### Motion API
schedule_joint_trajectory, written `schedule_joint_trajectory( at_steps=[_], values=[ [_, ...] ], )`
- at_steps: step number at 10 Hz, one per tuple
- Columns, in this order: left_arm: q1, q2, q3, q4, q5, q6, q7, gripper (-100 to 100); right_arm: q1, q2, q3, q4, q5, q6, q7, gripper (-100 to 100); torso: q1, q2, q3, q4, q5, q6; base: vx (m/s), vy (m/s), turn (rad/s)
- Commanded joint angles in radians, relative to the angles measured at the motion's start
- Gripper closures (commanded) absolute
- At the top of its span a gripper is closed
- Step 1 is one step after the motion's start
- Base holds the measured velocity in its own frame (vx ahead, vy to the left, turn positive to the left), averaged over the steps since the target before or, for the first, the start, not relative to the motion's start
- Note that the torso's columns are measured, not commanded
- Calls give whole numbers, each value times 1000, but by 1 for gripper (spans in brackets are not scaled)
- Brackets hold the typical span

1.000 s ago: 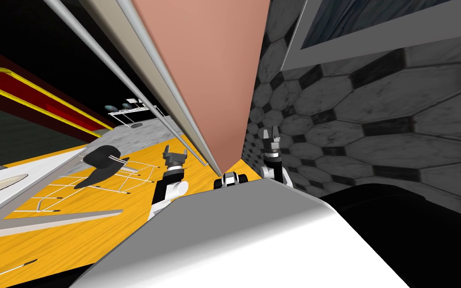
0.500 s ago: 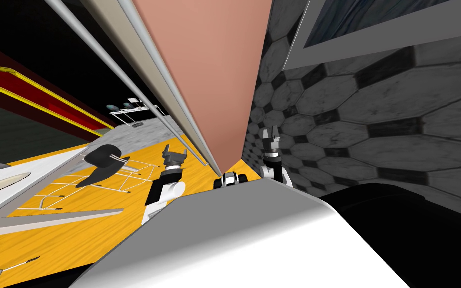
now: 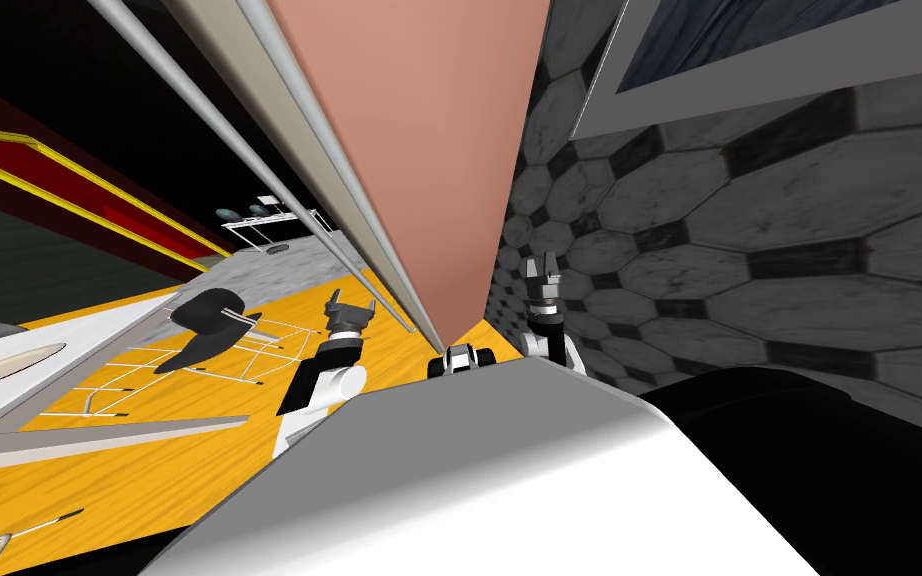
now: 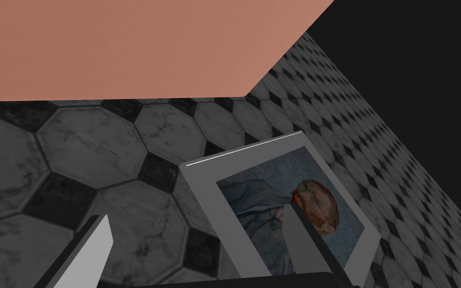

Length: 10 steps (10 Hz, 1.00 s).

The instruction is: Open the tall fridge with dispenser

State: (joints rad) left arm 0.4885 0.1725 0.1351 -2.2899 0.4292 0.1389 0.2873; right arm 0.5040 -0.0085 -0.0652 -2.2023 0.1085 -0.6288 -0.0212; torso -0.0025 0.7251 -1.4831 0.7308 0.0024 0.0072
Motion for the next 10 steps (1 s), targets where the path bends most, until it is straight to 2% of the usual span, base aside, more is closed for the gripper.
schedule_joint_trajectory(
  at_steps=[1, 6, 7, 10],
  values=[
    [7, 0, -2, -8, 9, 57, 8, -100, 0, 0, 0, 0, 0, 0, 0, 0, 1, 0, 0, 0, 0, 0, 13, 0, 13],
    [25, -7, 13, -50, 33, 176, 29, -100, 0, 0, 0, 0, 0, 0, 0, 0, 2, 1, 1, 1, 0, -1, 8, -2, 10],
    [25, -7, 13, -50, 33, 180, 29, -100, 0, 0, 0, 0, 0, 0, 0, 0, 2, 2, 1, 2, 0, -3, 13, -1, 12],
    [39, -18, 25, -84, 50, 270, 44, -100, 0, 0, 0, 0, 0, 0, 0, 0, 3, 3, 2, 2, 0, -3, 17, 1, 13]
  ],
)
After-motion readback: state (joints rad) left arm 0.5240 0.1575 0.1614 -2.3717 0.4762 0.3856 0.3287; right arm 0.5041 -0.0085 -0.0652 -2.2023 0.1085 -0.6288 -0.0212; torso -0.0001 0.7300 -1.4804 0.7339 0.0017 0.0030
